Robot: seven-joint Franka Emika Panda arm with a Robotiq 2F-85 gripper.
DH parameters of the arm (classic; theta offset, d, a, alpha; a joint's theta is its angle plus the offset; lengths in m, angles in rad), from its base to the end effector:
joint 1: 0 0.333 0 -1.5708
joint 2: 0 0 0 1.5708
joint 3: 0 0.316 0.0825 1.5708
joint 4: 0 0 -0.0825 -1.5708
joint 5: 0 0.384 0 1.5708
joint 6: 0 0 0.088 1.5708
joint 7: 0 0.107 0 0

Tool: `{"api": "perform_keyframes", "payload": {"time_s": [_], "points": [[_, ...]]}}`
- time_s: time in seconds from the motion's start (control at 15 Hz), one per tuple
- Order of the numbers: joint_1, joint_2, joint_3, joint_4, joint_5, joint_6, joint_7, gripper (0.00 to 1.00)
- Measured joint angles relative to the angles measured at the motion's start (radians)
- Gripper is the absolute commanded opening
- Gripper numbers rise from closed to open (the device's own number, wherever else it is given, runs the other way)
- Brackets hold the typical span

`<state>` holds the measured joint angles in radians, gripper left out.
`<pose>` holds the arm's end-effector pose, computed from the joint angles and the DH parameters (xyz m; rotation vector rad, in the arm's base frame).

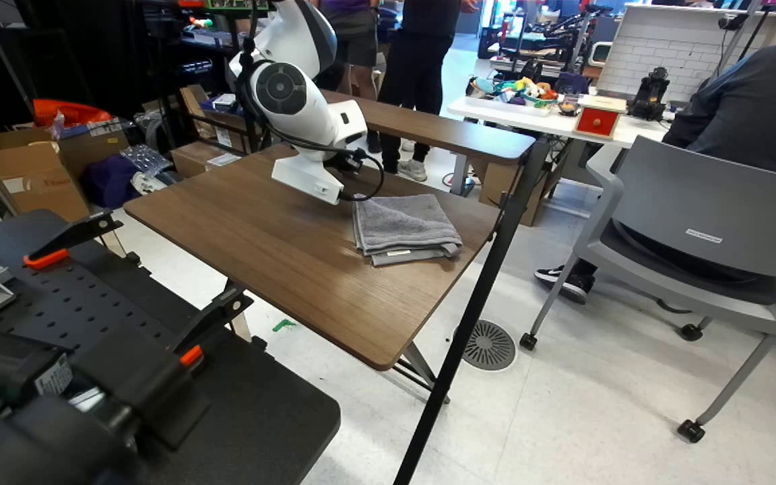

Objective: Wipe the table

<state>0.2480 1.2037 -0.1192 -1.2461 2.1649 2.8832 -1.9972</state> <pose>0.6918 0.0587 0.0177 -2.6565 -0.2210 -1.1266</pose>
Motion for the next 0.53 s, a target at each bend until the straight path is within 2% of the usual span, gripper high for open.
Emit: {"api": "perform_keyframes", "payload": {"time_s": [0.2,0.27,0.33,0.53], "points": [[-0.002,-0.014,0.007,-0.037,-0.078,-0.010,0.058,0.00],[-0.002,-0.031,0.011,-0.065,-0.115,-0.015,0.087,0.26],[-0.002,-0.052,0.015,-0.103,-0.151,-0.018,0.113,0.27],[-0.001,-0.119,0.018,-0.215,-0.229,0.001,0.186,0.47]]}}
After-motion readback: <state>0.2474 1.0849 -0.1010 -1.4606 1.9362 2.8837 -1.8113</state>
